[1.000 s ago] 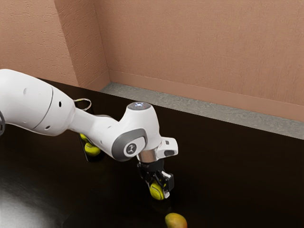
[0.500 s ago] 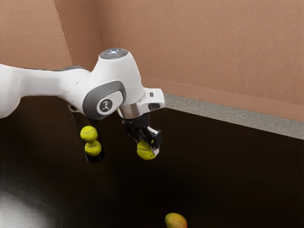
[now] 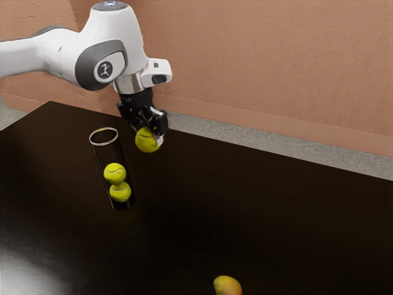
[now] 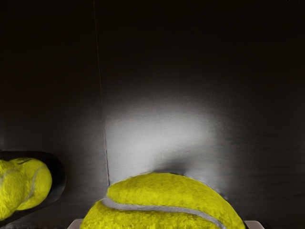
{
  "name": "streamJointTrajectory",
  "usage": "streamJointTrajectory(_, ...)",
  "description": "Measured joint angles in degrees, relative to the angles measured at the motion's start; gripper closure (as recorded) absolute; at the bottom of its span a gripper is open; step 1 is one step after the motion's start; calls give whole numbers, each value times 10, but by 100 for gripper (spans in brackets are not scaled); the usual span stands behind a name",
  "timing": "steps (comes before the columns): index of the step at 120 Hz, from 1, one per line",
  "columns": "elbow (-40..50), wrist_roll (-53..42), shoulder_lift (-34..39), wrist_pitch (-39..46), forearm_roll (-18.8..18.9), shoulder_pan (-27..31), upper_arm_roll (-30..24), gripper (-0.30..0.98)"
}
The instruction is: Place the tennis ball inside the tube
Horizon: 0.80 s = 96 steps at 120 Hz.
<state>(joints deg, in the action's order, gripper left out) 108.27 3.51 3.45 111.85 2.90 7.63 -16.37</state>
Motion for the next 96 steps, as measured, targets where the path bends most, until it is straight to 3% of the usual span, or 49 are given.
streamJointTrajectory(53, -31, -77, -2, -47, 7, 107, 1, 48)
streamJointTrajectory(96, -45, -117, -27, -54, 12, 138, 4, 52)
